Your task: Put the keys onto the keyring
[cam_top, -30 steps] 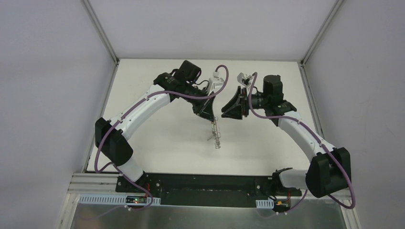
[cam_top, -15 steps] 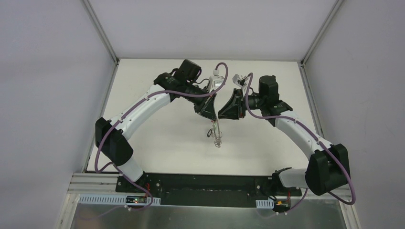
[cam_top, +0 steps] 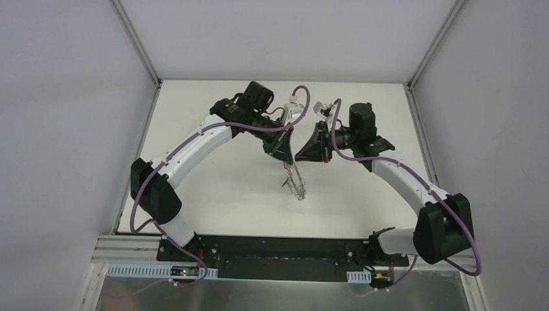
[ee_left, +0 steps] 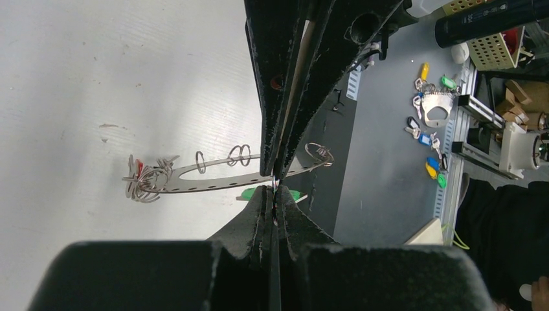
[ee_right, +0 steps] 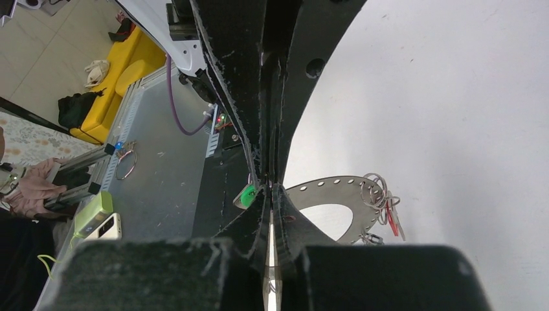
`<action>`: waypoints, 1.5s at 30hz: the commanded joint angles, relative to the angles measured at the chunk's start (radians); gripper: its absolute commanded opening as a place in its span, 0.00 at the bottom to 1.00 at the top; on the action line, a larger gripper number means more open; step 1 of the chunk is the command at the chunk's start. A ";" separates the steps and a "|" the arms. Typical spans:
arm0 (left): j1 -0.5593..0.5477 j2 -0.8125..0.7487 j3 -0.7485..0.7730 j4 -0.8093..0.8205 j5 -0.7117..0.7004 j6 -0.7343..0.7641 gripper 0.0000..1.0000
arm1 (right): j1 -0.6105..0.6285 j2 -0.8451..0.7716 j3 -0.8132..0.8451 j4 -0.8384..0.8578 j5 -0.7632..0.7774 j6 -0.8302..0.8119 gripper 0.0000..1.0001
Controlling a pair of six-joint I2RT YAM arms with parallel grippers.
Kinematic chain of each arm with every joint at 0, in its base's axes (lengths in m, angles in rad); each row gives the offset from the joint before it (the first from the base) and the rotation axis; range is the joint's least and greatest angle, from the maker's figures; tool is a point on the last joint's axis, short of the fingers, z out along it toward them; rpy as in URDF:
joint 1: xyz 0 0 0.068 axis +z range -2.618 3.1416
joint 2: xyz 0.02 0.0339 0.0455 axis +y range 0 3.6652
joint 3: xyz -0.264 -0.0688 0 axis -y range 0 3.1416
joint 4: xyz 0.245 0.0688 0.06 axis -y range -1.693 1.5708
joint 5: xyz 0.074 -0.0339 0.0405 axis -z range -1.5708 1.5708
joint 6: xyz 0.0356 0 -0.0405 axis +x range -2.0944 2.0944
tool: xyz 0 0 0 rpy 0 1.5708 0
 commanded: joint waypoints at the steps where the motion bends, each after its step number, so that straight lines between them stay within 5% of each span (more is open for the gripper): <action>1: -0.001 -0.006 0.020 0.009 0.010 0.023 0.00 | 0.007 0.001 0.004 0.069 -0.032 0.018 0.00; 4: 0.000 -0.017 0.018 0.019 0.009 0.038 0.00 | 0.005 -0.011 0.006 0.076 -0.014 0.026 0.00; 10: 0.010 -0.061 -0.005 0.062 0.059 0.059 0.26 | -0.015 -0.048 0.023 0.095 0.011 0.063 0.00; 16: 0.042 -0.102 -0.017 0.100 0.083 0.038 0.35 | -0.029 -0.076 0.027 0.114 0.021 0.084 0.00; 35: 0.055 -0.106 -0.053 0.163 0.028 0.124 0.37 | -0.059 -0.092 0.018 0.155 -0.046 0.118 0.00; 45: 0.052 -0.090 -0.103 0.269 0.142 0.210 0.44 | -0.059 -0.072 0.012 0.196 -0.078 0.141 0.00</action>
